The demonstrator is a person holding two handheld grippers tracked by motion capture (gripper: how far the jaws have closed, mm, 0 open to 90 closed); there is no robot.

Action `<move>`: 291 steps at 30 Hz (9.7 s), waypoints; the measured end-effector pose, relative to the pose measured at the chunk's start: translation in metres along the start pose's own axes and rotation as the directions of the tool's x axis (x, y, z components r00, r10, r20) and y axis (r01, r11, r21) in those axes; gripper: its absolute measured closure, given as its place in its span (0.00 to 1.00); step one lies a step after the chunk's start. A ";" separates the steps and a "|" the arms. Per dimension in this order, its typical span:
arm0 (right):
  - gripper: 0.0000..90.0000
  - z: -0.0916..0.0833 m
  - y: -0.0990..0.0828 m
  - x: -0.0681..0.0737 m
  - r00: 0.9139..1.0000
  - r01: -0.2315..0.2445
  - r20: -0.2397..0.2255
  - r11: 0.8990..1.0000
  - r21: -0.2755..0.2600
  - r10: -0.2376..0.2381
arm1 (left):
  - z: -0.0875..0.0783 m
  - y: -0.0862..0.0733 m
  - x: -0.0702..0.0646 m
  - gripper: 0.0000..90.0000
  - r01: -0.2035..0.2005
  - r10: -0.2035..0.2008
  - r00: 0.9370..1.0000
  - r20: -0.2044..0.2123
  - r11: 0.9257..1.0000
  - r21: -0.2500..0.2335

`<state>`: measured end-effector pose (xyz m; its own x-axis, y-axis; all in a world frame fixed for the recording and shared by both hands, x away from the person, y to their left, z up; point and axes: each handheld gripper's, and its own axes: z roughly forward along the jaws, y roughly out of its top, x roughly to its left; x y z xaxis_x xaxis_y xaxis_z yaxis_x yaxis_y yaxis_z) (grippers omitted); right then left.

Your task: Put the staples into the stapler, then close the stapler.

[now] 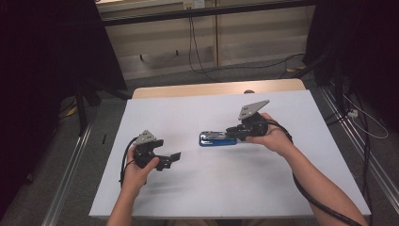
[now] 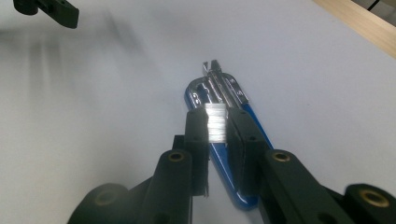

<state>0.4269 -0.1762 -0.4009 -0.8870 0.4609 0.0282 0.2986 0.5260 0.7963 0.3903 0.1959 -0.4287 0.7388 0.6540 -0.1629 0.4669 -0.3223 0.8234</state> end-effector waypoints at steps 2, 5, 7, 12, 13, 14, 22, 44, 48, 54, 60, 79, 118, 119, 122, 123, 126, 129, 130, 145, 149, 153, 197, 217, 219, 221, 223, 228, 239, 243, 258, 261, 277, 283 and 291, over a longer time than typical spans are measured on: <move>0.88 0.002 0.001 -0.001 1.000 0.007 -0.005 1.000 0.004 -0.007 | -0.001 -0.001 0.000 0.05 -0.002 0.002 1.000 0.000 1.000 0.002; 0.88 0.005 0.002 -0.003 1.000 0.013 -0.011 1.000 0.006 -0.013 | -0.003 -0.004 0.000 0.05 -0.001 0.001 1.000 -0.003 1.000 0.005; 0.88 0.006 0.003 -0.004 1.000 0.016 -0.016 1.000 0.009 -0.016 | -0.005 -0.005 0.001 0.05 0.001 -0.001 1.000 -0.009 1.000 0.003; 0.88 0.010 0.006 -0.007 0.999 0.025 -0.023 1.000 0.007 -0.024 | -0.008 -0.008 0.001 0.05 0.001 -0.001 1.000 -0.014 1.000 0.009; 0.88 0.010 0.006 -0.007 0.999 0.027 -0.024 1.000 0.009 -0.027 | -0.008 -0.009 0.001 0.05 0.002 -0.002 1.000 -0.015 1.000 0.011; 0.88 0.011 0.007 -0.007 0.999 0.027 -0.025 1.000 0.010 -0.027 | -0.008 -0.009 0.001 0.05 -0.002 0.002 1.000 -0.019 1.000 0.014; 0.88 0.017 0.006 -0.011 0.998 0.040 -0.041 0.999 0.017 -0.040 | -0.012 -0.012 0.000 0.05 -0.002 0.003 1.000 -0.021 1.000 0.011; 0.88 0.031 0.017 -0.025 0.995 0.075 -0.063 0.996 0.053 -0.072 | -0.016 -0.015 0.001 0.05 0.001 0.000 1.000 -0.020 1.000 0.009; 0.88 0.032 0.018 -0.028 0.994 0.086 -0.067 0.995 0.059 -0.082 | -0.016 -0.015 0.002 0.05 -0.001 0.001 1.000 -0.025 1.000 0.011; 0.88 0.035 0.018 -0.032 0.993 0.093 -0.079 0.994 0.059 -0.088 | -0.016 -0.016 0.002 0.05 0.003 -0.003 1.000 -0.024 1.000 0.012; 0.88 0.037 0.022 -0.034 0.991 0.106 -0.092 0.992 0.061 -0.100 | -0.016 -0.016 0.002 0.05 0.003 -0.002 1.000 -0.027 1.000 0.012; 0.88 0.054 0.026 -0.035 0.982 0.141 -0.136 0.988 0.067 -0.131 | -0.017 -0.017 0.004 0.05 0.004 -0.003 1.000 -0.029 1.000 0.016; 0.88 0.070 0.030 -0.039 0.973 0.173 -0.167 0.983 0.067 -0.160 | -0.018 -0.018 0.006 0.05 0.008 -0.008 0.999 -0.033 1.000 0.017; 0.88 0.070 0.030 -0.038 0.972 0.175 -0.170 0.982 0.067 -0.161 | -0.018 -0.018 0.006 0.05 0.007 -0.006 0.999 -0.035 1.000 0.019; 0.88 0.073 0.029 -0.037 0.970 0.181 -0.176 0.981 0.069 -0.167 | -0.017 -0.018 0.006 0.05 0.008 -0.008 0.999 -0.035 1.000 0.021; 0.88 0.074 0.029 -0.037 0.970 0.182 -0.176 0.981 0.071 -0.168 | -0.017 -0.018 0.006 0.05 0.007 -0.006 0.999 -0.035 1.000 0.019; 0.88 0.075 0.029 -0.036 0.969 0.185 -0.180 0.980 0.076 -0.169 | -0.017 -0.018 0.006 0.05 0.007 -0.007 0.999 -0.034 1.000 0.019; 0.88 0.077 0.028 -0.036 0.968 0.187 -0.184 0.979 0.076 -0.170 | -0.017 -0.018 0.006 0.05 0.007 -0.006 0.999 -0.033 1.000 0.022; 0.88 0.077 0.028 -0.035 0.969 0.184 -0.182 0.980 0.079 -0.168 | -0.017 -0.018 0.006 0.05 0.009 -0.008 0.999 -0.032 1.000 0.021; 0.88 0.081 0.029 -0.034 0.961 0.216 -0.193 0.973 0.085 -0.197 | -0.017 -0.018 0.007 0.05 0.007 -0.006 0.999 -0.032 1.000 0.024; 0.88 0.081 0.028 -0.035 0.961 0.214 -0.199 0.973 0.084 -0.194 | -0.017 -0.018 0.007 0.05 0.009 -0.008 0.999 -0.033 1.000 0.026; 0.88 0.082 0.029 -0.034 0.959 0.221 -0.199 0.972 0.081 -0.202 | -0.017 -0.018 0.007 0.05 0.010 -0.009 0.999 -0.032 1.000 0.026; 0.29 0.027 0.011 -0.031 1.000 0.012 -0.009 1.000 0.003 -0.012 | -0.007 -0.012 0.005 0.05 -0.001 0.001 1.000 -0.012 1.000 0.022; 0.14 -0.018 -0.040 -0.011 0.977 -0.116 0.178 0.993 -0.028 0.119 | -0.002 -0.009 0.003 0.05 0.002 -0.002 1.000 0.008 1.000 0.010; 0.14 -0.022 -0.044 -0.008 0.973 -0.117 0.195 0.992 -0.039 0.123 | -0.001 -0.008 0.002 0.05 0.000 0.000 1.000 0.003 1.000 0.010; 0.14 -0.028 -0.048 -0.006 0.968 -0.129 0.210 0.990 -0.055 0.138 | 0.001 -0.008 0.001 0.05 0.007 -0.007 1.000 0.008 1.000 0.002; 0.14 -0.033 -0.053 -0.003 0.962 -0.138 0.227 0.988 -0.072 0.151 | 0.003 -0.007 0.001 0.05 0.007 -0.007 1.000 0.009 1.000 0.004; 0.14 -0.043 -0.062 -0.001 0.951 -0.151 0.261 0.986 -0.067 0.164 | 0.008 -0.005 -0.001 0.05 0.017 -0.017 1.000 0.007 1.000 -0.007; 0.14 -0.055 -0.077 0.005 0.929 -0.187 0.313 0.980 -0.068 0.199 | 0.023 0.006 -0.015 0.06 -0.016 0.017 0.999 0.039 0.999 -0.031; 0.16 -0.060 -0.082 0.005 0.918 -0.201 0.336 0.977 -0.067 0.212 | 0.032 0.009 -0.020 0.06 -0.040 0.040 0.998 0.055 0.999 -0.011; 0.24 -0.057 -0.094 0.000 0.903 -0.226 0.362 0.972 -0.058 0.231 | 0.063 0.020 -0.024 0.45 -0.094 0.095 0.995 0.035 0.996 -0.005; 0.22 -0.055 -0.095 -0.001 0.898 -0.231 0.370 0.971 -0.062 0.237 | 0.069 0.024 -0.024 0.64 -0.102 0.103 0.994 0.033 0.994 -0.024; 0.29 -0.055 -0.098 -0.007 0.885 -0.254 0.379 0.963 -0.091 0.269 | 0.096 0.026 -0.023 1.00 -0.113 0.113 0.993 0.035 0.994 0.005; 0.31 -0.052 -0.100 -0.008 0.884 -0.265 0.377 0.961 -0.084 0.276 | 0.099 0.025 -0.022 1.00 -0.116 0.116 0.993 0.020 0.993 0.008; 0.36 -0.052 -0.103 -0.010 0.881 -0.277 0.379 0.958 -0.072 0.283 | 0.103 0.024 -0.021 1.00 -0.110 0.109 0.994 0.026 0.994 0.002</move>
<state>0.3867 -0.2723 -0.4514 -0.5635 0.8258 0.0216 0.5067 0.3249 0.7986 0.4360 0.1034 -0.4617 0.7977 0.5969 -0.0858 0.3840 -0.3932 0.8354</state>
